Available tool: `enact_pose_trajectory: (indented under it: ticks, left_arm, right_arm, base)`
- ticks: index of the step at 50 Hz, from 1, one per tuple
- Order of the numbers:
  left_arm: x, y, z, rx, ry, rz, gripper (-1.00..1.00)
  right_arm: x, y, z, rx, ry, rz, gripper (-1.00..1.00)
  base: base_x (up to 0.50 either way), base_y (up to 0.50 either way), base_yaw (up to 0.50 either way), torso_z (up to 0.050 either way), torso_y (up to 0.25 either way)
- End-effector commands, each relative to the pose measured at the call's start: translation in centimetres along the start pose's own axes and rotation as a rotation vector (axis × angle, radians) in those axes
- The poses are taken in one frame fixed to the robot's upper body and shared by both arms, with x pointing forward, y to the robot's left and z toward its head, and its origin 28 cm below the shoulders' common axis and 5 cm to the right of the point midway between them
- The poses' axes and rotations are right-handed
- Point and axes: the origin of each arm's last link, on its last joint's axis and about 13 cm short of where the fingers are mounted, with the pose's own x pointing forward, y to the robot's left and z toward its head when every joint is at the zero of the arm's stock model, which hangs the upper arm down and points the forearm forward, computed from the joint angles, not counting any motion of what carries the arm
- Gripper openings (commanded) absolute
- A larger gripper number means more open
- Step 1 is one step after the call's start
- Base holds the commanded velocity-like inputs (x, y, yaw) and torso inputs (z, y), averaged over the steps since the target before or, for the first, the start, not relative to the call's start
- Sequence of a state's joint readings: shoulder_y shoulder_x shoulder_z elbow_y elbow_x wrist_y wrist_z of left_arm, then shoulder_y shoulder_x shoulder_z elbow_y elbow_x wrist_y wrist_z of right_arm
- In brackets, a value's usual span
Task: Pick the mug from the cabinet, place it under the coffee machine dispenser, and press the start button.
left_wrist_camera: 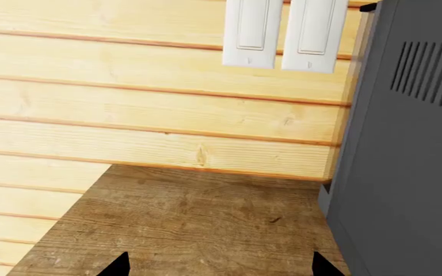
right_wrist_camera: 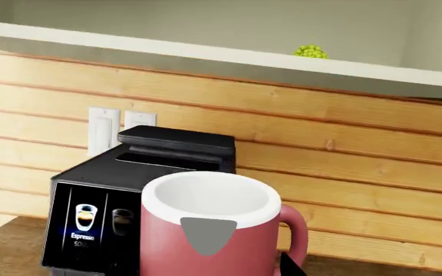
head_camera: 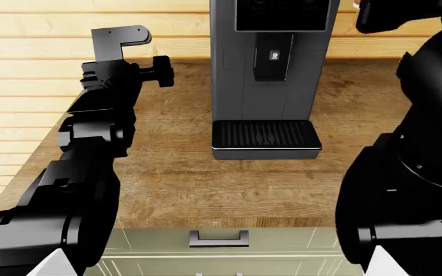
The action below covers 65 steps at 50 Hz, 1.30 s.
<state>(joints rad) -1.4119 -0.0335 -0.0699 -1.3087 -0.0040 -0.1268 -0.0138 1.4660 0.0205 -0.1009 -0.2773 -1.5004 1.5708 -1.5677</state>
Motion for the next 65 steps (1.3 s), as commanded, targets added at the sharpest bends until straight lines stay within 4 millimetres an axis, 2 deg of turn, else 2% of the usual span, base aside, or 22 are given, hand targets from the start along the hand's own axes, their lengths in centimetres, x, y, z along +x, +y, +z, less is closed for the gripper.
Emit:
enact_pose_trajectory:
  ticks: [1,11,26,51,60,65]
  left_arm:
    - [0.0,0.0,0.0,0.002,0.001,-0.002,1.00]
    - [0.0,0.0,0.0,0.002,0.001,-0.002,1.00]
    - [0.0,0.0,0.0,0.003,-0.001,-0.002,1.00]
    - [0.0,0.0,0.0,0.006,-0.005,-0.006,1.00]
    - [0.0,0.0,0.0,0.005,-0.007,-0.008,1.00]
    - [0.0,0.0,0.0,0.006,-0.007,-0.008,1.00]
  right_arm:
    - [-0.5,-0.2,-3.8,0.015,0.068,0.006,-1.00]
    - [-1.1,-0.9,-5.7,0.047,0.097,-0.010,-1.00]
    - [-2.6,-1.1,-9.7,0.077,0.186,-0.021,-1.00]
    - [-4.7,0.8,-14.5,0.082,0.320,0.065,-1.00]
    - [-5.3,1.2,-15.6,0.097,0.329,0.076,-1.00]
    - [-5.4,1.6,-15.7,0.065,0.276,0.072,-1.00]
  base:
    - [0.00,0.00,0.00,0.000,0.000]
    - [0.00,0.00,0.00,0.000,0.000]
    - [0.00,0.00,0.00,0.000,0.001]
    - [0.00,0.00,0.00,0.000,0.000]
    - [0.00,0.00,0.00,0.000,0.001]
    - [0.00,0.00,0.00,0.000,0.000]
